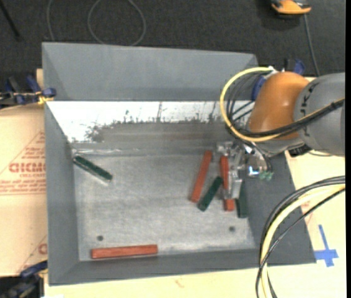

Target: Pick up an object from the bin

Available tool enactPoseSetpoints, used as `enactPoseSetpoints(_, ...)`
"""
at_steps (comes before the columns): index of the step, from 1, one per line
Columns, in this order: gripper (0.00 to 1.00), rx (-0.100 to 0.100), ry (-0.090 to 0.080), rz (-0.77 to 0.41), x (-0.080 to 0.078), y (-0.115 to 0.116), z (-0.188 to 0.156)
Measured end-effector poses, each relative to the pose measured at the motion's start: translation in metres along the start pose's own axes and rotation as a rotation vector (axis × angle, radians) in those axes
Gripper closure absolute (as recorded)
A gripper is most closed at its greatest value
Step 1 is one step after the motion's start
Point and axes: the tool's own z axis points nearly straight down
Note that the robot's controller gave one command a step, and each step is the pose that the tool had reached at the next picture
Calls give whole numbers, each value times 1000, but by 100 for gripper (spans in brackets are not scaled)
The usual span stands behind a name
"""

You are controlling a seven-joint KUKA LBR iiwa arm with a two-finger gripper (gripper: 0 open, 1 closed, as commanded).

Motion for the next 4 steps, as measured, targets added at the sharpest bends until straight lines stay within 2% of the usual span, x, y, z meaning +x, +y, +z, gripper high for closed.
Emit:
enactPoseSetpoints(1, 0, 2, 2, -267, 41, 4, 0)
enactPoseSetpoints(2, 0, -1, 0, -112, 3, -23, 0)
enactPoseSetpoints(3, 0, 2, 2, -395, 25, 17, 0)
enactPoseSetpoints(4, 100, 2, 3, -395, 25, 17, 0)
